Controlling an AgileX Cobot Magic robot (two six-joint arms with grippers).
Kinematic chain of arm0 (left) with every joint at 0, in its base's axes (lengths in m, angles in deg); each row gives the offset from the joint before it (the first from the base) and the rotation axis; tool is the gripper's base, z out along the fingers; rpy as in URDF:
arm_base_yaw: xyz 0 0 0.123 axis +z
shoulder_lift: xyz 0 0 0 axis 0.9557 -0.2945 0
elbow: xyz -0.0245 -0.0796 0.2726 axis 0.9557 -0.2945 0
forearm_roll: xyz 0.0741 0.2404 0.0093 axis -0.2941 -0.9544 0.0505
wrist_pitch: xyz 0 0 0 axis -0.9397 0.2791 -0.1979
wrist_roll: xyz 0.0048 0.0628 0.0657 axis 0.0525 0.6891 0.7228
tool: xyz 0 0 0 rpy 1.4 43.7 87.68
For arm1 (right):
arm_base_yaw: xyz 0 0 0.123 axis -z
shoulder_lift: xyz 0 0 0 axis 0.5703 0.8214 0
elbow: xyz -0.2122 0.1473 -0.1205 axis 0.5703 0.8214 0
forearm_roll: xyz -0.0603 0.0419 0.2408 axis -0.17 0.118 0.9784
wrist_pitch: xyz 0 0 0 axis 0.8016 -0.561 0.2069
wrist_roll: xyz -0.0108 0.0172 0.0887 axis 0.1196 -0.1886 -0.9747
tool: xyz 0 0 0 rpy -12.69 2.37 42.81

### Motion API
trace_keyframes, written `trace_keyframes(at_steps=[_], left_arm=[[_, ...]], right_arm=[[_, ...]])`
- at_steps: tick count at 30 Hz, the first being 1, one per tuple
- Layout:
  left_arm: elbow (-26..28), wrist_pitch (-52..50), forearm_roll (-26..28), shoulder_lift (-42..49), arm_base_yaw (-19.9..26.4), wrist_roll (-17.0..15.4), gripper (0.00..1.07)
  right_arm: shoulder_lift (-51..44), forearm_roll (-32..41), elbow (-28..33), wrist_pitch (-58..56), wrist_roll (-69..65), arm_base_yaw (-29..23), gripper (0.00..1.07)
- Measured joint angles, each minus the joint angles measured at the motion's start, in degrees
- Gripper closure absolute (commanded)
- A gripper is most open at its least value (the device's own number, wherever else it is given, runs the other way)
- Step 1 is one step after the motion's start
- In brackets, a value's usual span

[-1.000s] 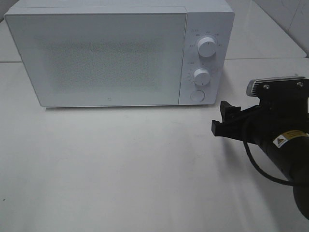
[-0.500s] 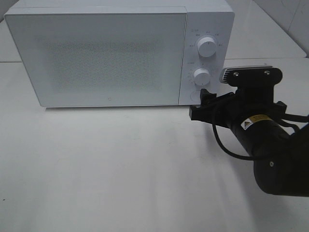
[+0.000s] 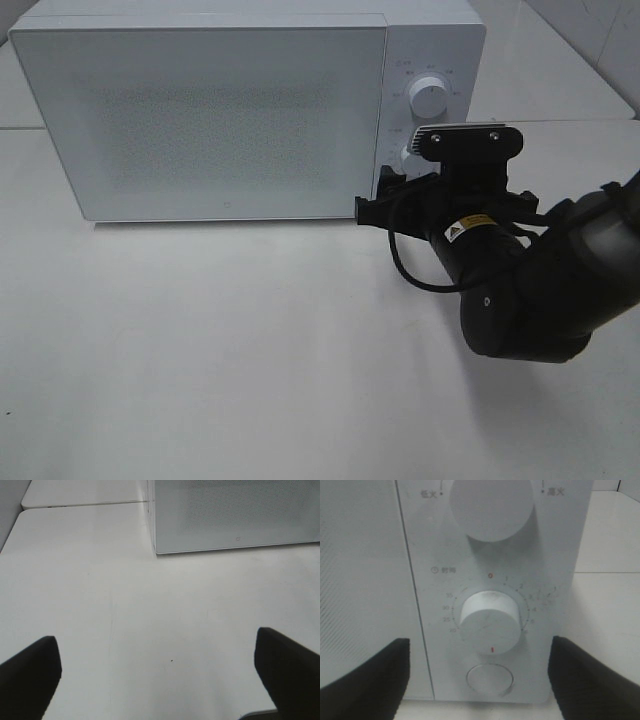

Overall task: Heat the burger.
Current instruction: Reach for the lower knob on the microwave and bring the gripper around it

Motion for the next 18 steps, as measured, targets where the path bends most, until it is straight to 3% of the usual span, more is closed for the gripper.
trace_keyframes(at_steps=[18], left_arm=[[0.0, 0.0, 0.0, 0.0, 0.0, 0.0, 0.06]], right_arm=[[4.58, -1.6, -6.59, 0.23, 1.95, 4.01, 0.34]])
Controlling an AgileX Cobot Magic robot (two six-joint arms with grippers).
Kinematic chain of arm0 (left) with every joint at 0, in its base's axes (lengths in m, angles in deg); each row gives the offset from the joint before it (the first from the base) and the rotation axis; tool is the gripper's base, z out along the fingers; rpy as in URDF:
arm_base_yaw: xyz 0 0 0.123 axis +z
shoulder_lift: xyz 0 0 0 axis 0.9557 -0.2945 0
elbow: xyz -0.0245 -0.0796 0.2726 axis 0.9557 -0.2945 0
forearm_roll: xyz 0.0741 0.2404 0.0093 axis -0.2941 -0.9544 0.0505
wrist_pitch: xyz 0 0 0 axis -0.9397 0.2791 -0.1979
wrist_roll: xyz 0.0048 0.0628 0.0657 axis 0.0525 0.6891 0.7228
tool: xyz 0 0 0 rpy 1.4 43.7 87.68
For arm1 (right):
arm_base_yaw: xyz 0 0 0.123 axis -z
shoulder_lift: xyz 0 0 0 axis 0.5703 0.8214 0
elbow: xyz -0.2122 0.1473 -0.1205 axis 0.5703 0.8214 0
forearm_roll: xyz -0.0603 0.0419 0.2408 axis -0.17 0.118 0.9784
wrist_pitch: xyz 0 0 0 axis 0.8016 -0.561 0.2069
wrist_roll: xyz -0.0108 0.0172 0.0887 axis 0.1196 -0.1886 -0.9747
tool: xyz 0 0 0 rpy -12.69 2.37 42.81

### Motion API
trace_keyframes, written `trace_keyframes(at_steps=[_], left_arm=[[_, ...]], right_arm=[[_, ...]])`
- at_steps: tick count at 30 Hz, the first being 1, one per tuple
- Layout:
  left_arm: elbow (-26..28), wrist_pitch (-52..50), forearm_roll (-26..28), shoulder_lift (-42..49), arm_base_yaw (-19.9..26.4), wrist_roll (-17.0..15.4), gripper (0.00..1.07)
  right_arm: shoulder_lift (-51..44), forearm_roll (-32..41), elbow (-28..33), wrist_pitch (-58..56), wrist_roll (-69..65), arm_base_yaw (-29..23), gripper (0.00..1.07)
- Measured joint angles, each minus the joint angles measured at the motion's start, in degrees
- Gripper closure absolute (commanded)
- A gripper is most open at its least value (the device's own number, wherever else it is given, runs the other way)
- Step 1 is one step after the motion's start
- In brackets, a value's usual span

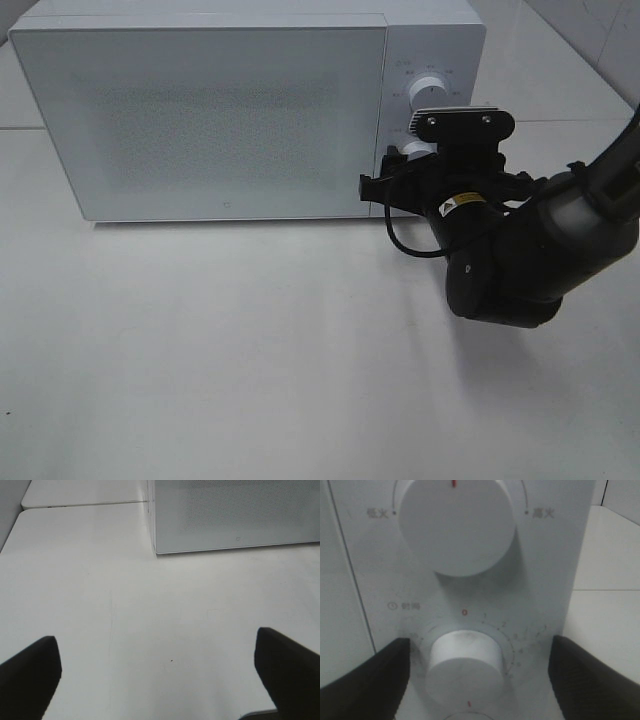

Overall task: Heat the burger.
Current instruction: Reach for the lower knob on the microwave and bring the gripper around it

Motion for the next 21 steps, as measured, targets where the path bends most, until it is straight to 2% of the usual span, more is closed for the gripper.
trace_keyframes(at_steps=[13, 21], left_arm=[[0.0, 0.0, 0.0, 0.0, 0.0, 0.0, 0.06], [0.0, 0.0, 0.0, 0.0, 0.0, 0.0, 0.06]], right_arm=[[0.46, 1.03, -0.34, -0.06, 0.11, 0.34, 0.39], [0.46, 5.61, -1.2, -0.06, 4.47, -1.72, 0.39]])
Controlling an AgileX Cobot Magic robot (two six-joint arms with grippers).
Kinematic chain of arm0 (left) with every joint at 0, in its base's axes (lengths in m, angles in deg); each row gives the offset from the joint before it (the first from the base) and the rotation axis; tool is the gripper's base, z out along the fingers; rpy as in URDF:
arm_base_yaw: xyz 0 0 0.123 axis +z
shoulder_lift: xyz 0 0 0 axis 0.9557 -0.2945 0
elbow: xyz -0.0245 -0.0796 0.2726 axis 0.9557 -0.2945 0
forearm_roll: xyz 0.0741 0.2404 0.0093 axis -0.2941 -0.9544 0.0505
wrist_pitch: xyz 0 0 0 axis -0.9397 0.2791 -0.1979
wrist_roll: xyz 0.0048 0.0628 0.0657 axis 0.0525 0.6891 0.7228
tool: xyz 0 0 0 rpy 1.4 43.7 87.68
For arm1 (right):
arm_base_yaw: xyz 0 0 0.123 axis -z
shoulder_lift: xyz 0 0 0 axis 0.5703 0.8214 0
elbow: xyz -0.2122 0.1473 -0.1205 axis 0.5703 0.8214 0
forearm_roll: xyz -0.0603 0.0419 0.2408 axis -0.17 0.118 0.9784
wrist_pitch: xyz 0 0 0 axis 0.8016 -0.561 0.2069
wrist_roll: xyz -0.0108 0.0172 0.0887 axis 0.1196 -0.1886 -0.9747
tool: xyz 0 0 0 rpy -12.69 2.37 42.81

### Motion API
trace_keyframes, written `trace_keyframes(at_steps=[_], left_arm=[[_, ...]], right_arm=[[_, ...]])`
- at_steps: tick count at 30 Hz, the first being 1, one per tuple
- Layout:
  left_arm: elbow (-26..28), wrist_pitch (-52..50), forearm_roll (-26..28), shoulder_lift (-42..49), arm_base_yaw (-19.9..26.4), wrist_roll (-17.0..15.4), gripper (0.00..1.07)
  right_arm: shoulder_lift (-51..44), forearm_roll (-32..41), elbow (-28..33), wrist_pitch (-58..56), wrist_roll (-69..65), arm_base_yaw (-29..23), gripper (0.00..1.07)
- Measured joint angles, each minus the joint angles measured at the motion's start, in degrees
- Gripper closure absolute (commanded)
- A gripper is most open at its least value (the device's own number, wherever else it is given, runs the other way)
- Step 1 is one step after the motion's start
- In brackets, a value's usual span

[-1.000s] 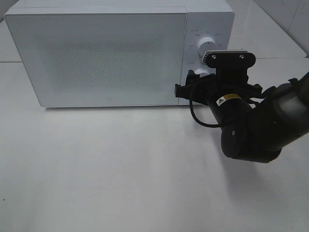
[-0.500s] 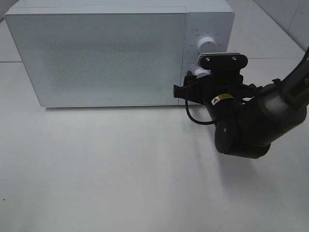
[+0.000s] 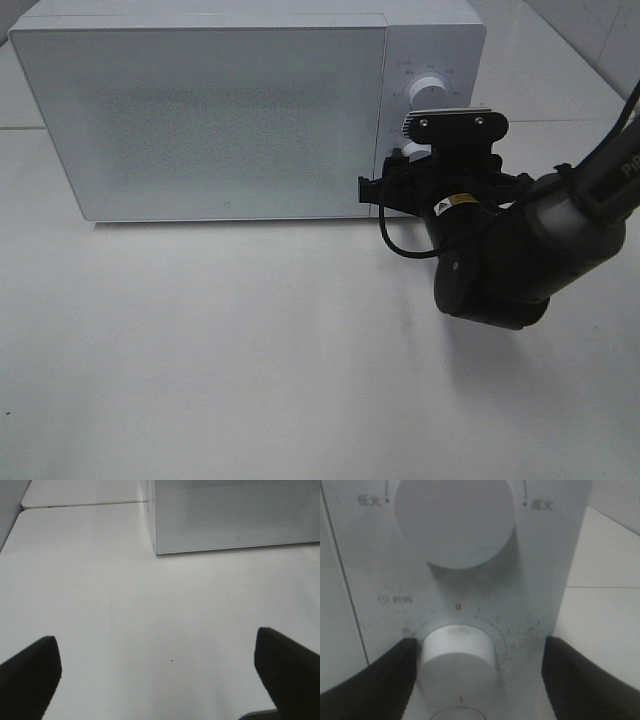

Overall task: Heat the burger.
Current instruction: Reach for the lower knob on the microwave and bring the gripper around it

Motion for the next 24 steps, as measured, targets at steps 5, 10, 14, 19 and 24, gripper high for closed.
trace_keyframes(at_steps=[5, 10, 14, 19, 24], left_arm=[[0.0, 0.0, 0.0, 0.0, 0.0, 0.0, 0.06], [0.0, 0.0, 0.0, 0.0, 0.0, 0.0, 0.06], [0.0, 0.0, 0.0, 0.0, 0.0, 0.0, 0.06], [0.0, 0.0, 0.0, 0.0, 0.0, 0.0, 0.06], [0.0, 0.0, 0.0, 0.0, 0.0, 0.0, 0.06]], right_arm=[[0.0, 1.15, 0.0, 0.0, 0.46, -0.63, 0.39], [0.0, 2.29, 0.0, 0.0, 0.52, -0.74, 0.39], [0.0, 2.29, 0.0, 0.0, 0.57, -0.74, 0.39], [0.0, 1.72, 0.0, 0.0, 0.57, -0.74, 0.39], [0.0, -0.34, 0.0, 0.0, 0.63, -0.74, 0.39]])
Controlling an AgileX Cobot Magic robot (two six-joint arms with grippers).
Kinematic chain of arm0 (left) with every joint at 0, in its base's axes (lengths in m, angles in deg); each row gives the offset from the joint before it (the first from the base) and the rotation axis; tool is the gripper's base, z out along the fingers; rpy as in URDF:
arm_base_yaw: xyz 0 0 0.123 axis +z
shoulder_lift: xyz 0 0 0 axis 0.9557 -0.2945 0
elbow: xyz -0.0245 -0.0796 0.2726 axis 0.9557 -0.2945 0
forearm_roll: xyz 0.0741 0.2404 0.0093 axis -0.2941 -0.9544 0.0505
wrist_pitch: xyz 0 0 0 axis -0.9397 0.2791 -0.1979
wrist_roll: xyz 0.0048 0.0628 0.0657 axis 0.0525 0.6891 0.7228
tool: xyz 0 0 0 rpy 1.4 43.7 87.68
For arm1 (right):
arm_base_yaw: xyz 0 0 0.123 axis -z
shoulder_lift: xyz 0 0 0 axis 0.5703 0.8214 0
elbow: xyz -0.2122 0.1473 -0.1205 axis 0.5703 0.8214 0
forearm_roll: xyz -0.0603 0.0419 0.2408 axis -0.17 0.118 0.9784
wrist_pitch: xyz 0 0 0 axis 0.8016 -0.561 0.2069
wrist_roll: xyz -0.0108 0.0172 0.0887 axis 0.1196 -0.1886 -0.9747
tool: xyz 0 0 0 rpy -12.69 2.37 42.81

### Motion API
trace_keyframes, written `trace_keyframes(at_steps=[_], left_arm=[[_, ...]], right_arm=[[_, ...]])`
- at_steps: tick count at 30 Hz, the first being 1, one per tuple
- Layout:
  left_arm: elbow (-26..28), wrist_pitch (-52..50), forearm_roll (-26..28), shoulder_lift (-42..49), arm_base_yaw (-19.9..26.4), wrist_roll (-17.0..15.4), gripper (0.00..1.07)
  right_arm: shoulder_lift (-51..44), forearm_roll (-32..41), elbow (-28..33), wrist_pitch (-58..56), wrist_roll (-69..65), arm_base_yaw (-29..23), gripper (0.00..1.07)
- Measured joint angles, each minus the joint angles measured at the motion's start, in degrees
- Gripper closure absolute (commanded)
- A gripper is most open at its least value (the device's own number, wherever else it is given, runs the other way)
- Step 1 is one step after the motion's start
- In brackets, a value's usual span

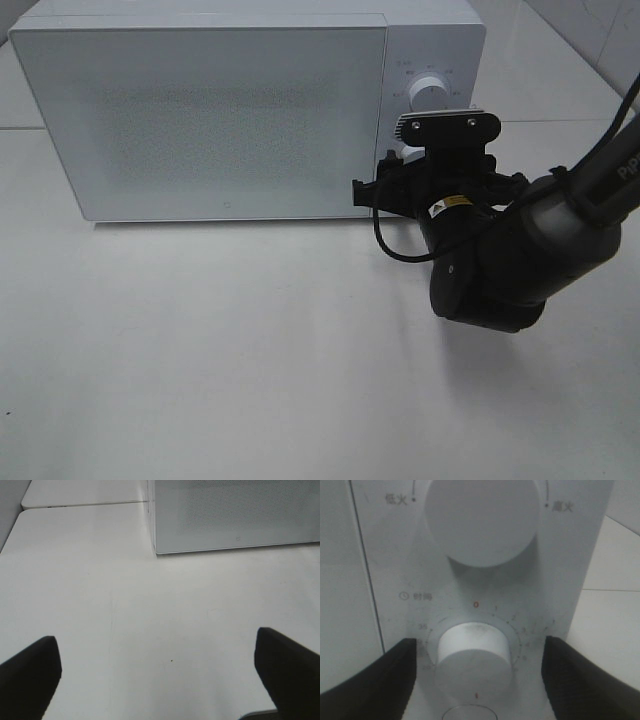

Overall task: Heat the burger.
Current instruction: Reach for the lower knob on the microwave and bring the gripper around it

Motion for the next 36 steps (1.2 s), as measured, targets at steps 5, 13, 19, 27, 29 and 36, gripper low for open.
trace_keyframes(at_steps=[5, 13, 19, 27, 29, 36], left_arm=[[0.0, 0.0, 0.0, 0.0, 0.0, 0.0, 0.06], [0.0, 0.0, 0.0, 0.0, 0.0, 0.0, 0.06], [0.0, 0.0, 0.0, 0.0, 0.0, 0.0, 0.06], [0.0, 0.0, 0.0, 0.0, 0.0, 0.0, 0.06], [0.0, 0.0, 0.0, 0.0, 0.0, 0.0, 0.06], [0.0, 0.0, 0.0, 0.0, 0.0, 0.0, 0.06]], right_arm=[[0.0, -0.23, 0.0, 0.0, 0.0, 0.0, 0.39], [0.0, -0.46, -0.74, 0.0, 0.0, 0.0, 0.39], [0.11, -0.34, -1.09, 0.0, -0.06, 0.0, 0.44], [1.72, -0.34, -1.15, -0.06, -0.06, 0.0, 0.5], [1.78, -0.29, -1.15, -0.06, -0.06, 0.0, 0.5], [1.72, 0.29, -1.15, -0.06, -0.06, 0.0, 0.5]])
